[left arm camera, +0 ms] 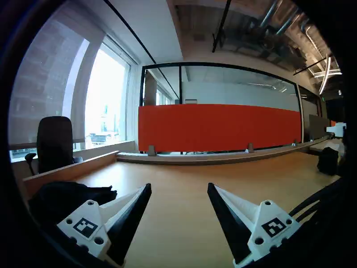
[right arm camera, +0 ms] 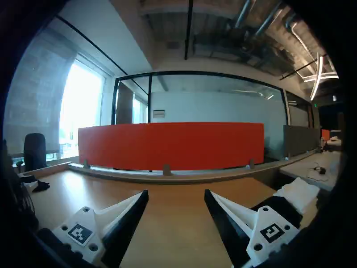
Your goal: Fold towel
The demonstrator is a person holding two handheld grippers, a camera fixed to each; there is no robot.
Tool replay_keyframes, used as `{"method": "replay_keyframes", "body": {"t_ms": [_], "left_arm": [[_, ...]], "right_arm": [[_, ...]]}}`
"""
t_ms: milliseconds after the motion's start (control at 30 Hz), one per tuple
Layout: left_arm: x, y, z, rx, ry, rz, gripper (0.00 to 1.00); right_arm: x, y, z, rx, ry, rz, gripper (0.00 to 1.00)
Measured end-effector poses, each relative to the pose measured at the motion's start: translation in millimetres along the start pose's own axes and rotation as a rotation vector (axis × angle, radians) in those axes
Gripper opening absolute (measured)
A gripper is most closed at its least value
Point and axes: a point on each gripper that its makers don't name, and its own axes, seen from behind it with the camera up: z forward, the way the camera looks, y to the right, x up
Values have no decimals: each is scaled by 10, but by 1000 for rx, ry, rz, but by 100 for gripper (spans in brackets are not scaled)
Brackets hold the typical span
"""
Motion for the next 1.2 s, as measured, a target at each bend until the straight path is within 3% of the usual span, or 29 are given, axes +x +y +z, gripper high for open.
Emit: {"method": "replay_keyframes", "body": {"t_ms": [267, 1200], "left_arm": [[-1, 1, -3, 0, 0, 1, 93], [-6, 3, -3, 0, 0, 1, 93]], "right_arm": [[-279, 98, -18, -16, -19, 42, 96], [-692, 188, -104, -36, -17, 17, 96]]}}
